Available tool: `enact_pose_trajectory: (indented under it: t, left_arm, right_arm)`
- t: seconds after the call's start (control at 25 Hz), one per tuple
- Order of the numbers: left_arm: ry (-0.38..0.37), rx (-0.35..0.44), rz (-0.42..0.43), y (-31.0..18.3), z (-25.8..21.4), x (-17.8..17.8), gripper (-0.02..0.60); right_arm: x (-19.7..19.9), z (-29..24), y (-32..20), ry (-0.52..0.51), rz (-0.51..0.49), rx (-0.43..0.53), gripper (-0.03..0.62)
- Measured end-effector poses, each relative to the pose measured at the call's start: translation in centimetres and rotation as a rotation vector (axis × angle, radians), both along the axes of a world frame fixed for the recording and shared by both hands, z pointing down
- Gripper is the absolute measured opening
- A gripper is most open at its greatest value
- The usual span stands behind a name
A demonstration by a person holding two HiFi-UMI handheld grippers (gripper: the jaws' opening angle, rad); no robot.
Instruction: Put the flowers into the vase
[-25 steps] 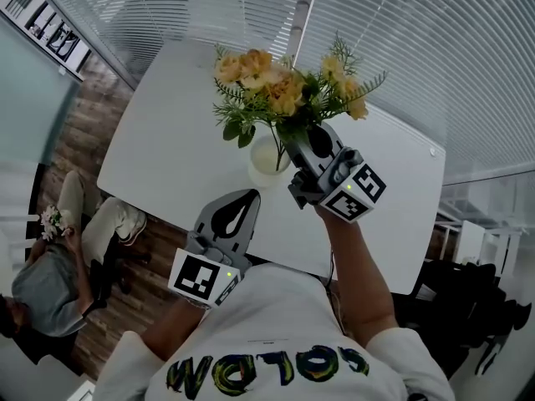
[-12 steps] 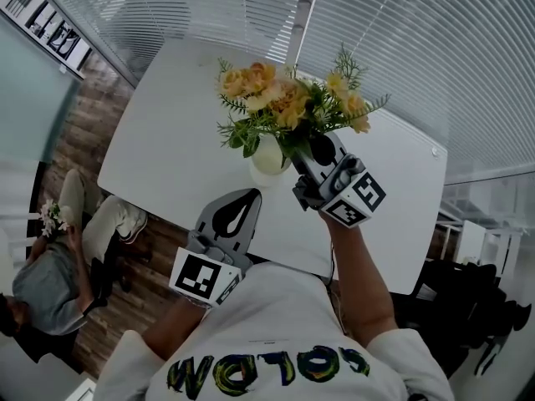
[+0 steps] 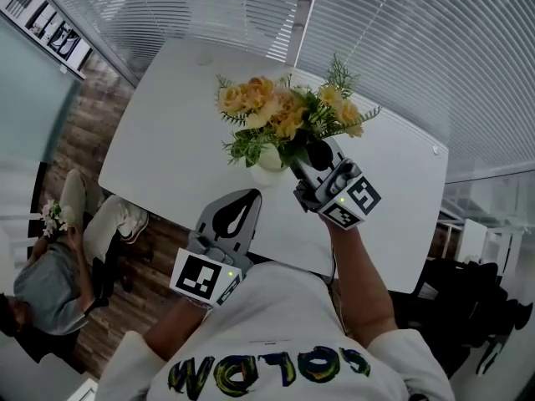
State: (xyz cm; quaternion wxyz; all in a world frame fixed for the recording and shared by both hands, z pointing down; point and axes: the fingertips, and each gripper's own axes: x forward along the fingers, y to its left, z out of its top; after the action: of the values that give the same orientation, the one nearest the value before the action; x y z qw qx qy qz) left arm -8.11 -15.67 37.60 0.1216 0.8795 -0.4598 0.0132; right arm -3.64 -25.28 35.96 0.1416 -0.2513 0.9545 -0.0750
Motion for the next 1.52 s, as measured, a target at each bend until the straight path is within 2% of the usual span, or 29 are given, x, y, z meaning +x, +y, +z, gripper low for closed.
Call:
enact_pose_trajectory:
  t: [0.4,0.96,1.16,1.52]
  left_arm:
    - [0.004,0.002,-0.001,0.4,-0.1,0.2,0.014]
    - [0.015,0.019,0.005,2.1,0.1,0.5,0.014]
    - [0.015,0.026,0.013,2.7,0.2,0.9,0.014]
    - [0.013,0.029,0.026,2.8,-0.3,1.9,0.014]
  right_arm:
    - [-0.2,1.7,0.7,0.06,0.0,-0.008,0.137]
    - [-0.7,2.6,2.9,0.149,-0.05,-0.039,0.323]
    - [0.8,2.0,3.3,0.14,-0.011,-0.061,0.342]
    - [3.4,2.4,3.6,0.239,0.058,-0.109,0.341]
